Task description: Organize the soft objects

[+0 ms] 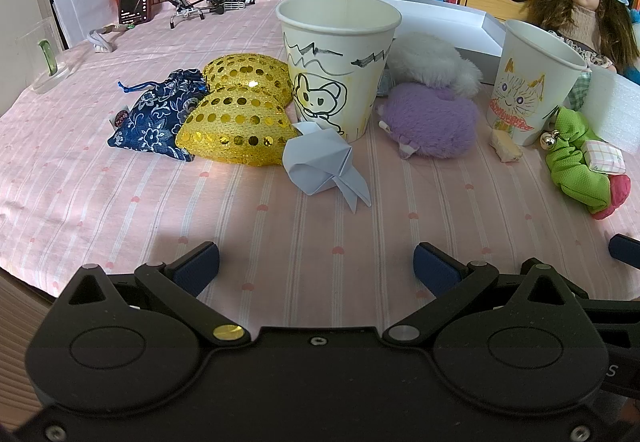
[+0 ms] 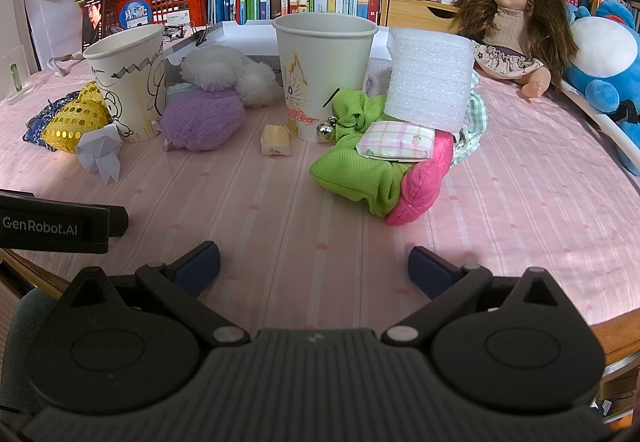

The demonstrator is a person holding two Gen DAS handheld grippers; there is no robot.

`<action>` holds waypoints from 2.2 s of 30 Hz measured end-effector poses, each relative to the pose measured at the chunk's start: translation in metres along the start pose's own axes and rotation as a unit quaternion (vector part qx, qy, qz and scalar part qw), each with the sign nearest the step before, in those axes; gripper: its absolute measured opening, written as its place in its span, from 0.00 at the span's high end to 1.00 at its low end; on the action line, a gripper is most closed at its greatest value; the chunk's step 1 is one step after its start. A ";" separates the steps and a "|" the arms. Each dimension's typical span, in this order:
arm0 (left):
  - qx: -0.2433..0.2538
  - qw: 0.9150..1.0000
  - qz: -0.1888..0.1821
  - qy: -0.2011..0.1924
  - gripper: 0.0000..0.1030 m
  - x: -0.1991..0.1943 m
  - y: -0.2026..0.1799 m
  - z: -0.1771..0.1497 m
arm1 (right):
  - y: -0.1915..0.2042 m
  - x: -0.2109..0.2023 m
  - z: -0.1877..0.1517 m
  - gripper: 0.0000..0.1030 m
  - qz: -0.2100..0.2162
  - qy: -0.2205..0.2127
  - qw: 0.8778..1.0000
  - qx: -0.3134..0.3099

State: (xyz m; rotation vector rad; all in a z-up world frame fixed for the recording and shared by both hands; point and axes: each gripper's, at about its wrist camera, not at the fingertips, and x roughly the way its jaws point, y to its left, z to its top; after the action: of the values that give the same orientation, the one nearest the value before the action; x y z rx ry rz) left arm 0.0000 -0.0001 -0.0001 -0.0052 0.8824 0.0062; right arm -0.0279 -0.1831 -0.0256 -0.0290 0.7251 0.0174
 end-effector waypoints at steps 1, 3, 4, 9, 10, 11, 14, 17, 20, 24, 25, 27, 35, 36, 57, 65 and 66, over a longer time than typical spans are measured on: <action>0.000 1.000 0.000 0.000 0.00 0.000 0.000 0.000 | 0.000 0.000 0.000 0.00 0.000 0.000 1.000 0.000; 0.000 1.000 0.000 0.000 0.00 0.000 0.000 0.000 | 0.000 0.000 0.000 0.00 0.000 0.000 1.000 0.000; 0.000 1.000 0.000 0.000 0.00 0.000 0.000 0.000 | 0.000 0.000 0.000 0.00 0.000 0.000 1.000 0.000; 0.000 1.000 0.000 -0.001 0.00 0.000 0.000 0.000 | 0.000 -0.001 -0.001 0.00 0.000 0.000 1.000 0.000; 0.000 1.000 0.000 -0.001 0.00 0.000 0.000 0.000 | 0.000 -0.002 -0.001 0.00 0.000 0.000 1.000 0.000; 0.000 1.000 0.000 -0.001 0.00 0.000 0.000 0.000 | 0.001 -0.002 -0.001 0.00 0.000 0.000 1.000 0.000; 0.000 1.000 0.000 -0.001 0.00 0.000 0.000 0.000 | 0.000 0.000 0.000 0.00 0.000 -0.001 1.000 0.000; 0.000 1.000 0.000 0.000 0.00 0.000 0.000 0.000 | 0.000 0.000 0.001 0.00 -0.001 -0.001 1.000 0.001; 0.001 1.000 -0.001 0.000 0.00 0.000 0.000 0.000 | 0.000 0.000 0.000 0.00 -0.002 0.000 1.000 0.002; 0.001 1.000 -0.001 -0.003 0.00 0.000 0.001 0.000 | 0.000 -0.001 -0.002 0.00 -0.002 -0.005 1.000 0.003; 0.002 1.000 -0.001 -0.005 0.00 0.000 0.002 -0.001 | 0.000 -0.002 -0.003 0.00 -0.003 -0.007 1.000 0.003; 0.003 1.000 -0.002 -0.009 0.00 0.000 0.002 -0.001 | 0.001 -0.002 -0.004 0.00 -0.004 -0.010 1.000 0.004; 0.011 0.999 -0.009 -0.032 0.00 -0.002 0.006 -0.007 | 0.000 -0.004 -0.009 0.00 -0.006 -0.028 1.000 0.010; 0.008 0.999 -0.009 -0.040 0.00 -0.002 0.007 -0.008 | 0.000 -0.004 -0.010 0.00 -0.007 -0.033 0.999 0.011; -0.062 0.992 -0.054 -0.100 0.41 -0.007 0.019 0.015 | -0.029 -0.002 0.006 0.05 -0.043 -0.130 0.990 0.021; -0.060 0.992 -0.053 -0.093 0.51 0.005 0.014 0.019 | -0.036 -0.004 0.014 0.12 -0.051 -0.145 0.987 0.044; -0.059 0.992 -0.052 -0.094 0.51 0.005 0.013 0.019 | -0.037 -0.006 0.014 0.16 -0.054 -0.148 0.987 0.045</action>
State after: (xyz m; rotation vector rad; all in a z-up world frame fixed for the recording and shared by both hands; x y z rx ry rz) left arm 0.0183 0.0133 0.0081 -0.1576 0.6910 -0.0376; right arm -0.0220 -0.2194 -0.0107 0.0204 0.4266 -0.1119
